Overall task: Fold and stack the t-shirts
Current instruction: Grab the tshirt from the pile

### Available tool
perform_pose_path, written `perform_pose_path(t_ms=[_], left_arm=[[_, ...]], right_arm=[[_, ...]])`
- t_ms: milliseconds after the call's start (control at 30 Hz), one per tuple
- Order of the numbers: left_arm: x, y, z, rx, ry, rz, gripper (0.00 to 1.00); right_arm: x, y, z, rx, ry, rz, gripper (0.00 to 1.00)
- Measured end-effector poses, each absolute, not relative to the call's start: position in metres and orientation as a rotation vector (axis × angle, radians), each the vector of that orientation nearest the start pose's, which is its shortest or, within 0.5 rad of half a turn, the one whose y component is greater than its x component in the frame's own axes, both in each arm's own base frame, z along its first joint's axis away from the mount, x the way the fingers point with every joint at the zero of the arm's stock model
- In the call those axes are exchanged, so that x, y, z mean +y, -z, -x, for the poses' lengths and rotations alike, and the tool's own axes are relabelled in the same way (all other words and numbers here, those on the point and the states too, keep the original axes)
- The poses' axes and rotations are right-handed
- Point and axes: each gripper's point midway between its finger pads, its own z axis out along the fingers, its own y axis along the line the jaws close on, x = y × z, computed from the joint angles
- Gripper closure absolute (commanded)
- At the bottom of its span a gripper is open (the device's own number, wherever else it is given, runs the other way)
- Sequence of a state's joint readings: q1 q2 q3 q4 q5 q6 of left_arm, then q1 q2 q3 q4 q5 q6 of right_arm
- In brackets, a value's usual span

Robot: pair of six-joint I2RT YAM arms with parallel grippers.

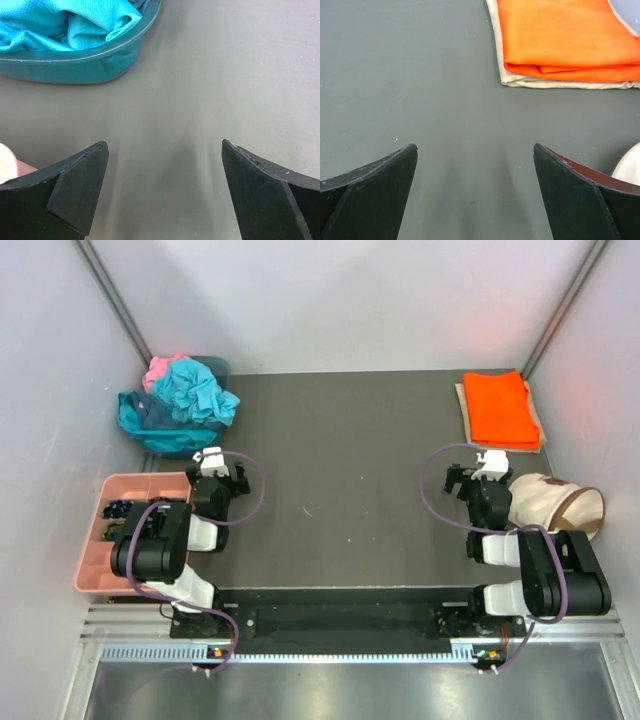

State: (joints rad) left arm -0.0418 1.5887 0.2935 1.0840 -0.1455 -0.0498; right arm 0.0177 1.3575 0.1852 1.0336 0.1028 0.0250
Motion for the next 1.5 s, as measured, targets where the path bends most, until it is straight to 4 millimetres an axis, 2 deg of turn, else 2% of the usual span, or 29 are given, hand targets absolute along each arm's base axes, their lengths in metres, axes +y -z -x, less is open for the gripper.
perform_pose_path(t_ms=[700, 867, 967, 1100, 1167, 1300, 1400, 1500], left_arm=[[0.007, -0.066, -0.384, 1.776, -0.064, 0.112, 0.01], [0.016, -0.07, -0.382, 1.761, -0.101, 0.158, 0.01], [0.027, -0.089, -0.376, 1.732, -0.141, 0.237, 0.01], [0.038, -0.133, -0.37, 1.648, -0.151, 0.345, 0.01], [0.042, -0.154, -0.371, 1.619, -0.145, 0.398, 0.01], [0.041, -0.191, -0.379, 1.609, -0.121, 0.438, 0.01], [0.039, -0.206, -0.382, 1.605, -0.093, 0.464, 0.01], [0.036, -0.204, -0.383, 1.649, -0.076, 0.471, 0.01]], right_arm=[[-0.011, -0.093, -0.355, 1.708, 0.058, -0.085, 0.01], [-0.021, -0.094, -0.354, 1.704, 0.099, -0.145, 0.01], [-0.025, -0.093, -0.353, 1.736, 0.121, -0.165, 0.01], [-0.024, -0.127, -0.358, 1.693, 0.154, -0.192, 0.01], [-0.012, -0.15, -0.358, 1.652, 0.13, -0.2, 0.01], [0.011, -0.169, -0.356, 1.652, 0.049, -0.223, 0.01], [0.022, -0.175, -0.359, 1.698, 0.012, -0.249, 0.01], [0.039, -0.179, -0.358, 1.744, -0.019, -0.262, 0.01]])
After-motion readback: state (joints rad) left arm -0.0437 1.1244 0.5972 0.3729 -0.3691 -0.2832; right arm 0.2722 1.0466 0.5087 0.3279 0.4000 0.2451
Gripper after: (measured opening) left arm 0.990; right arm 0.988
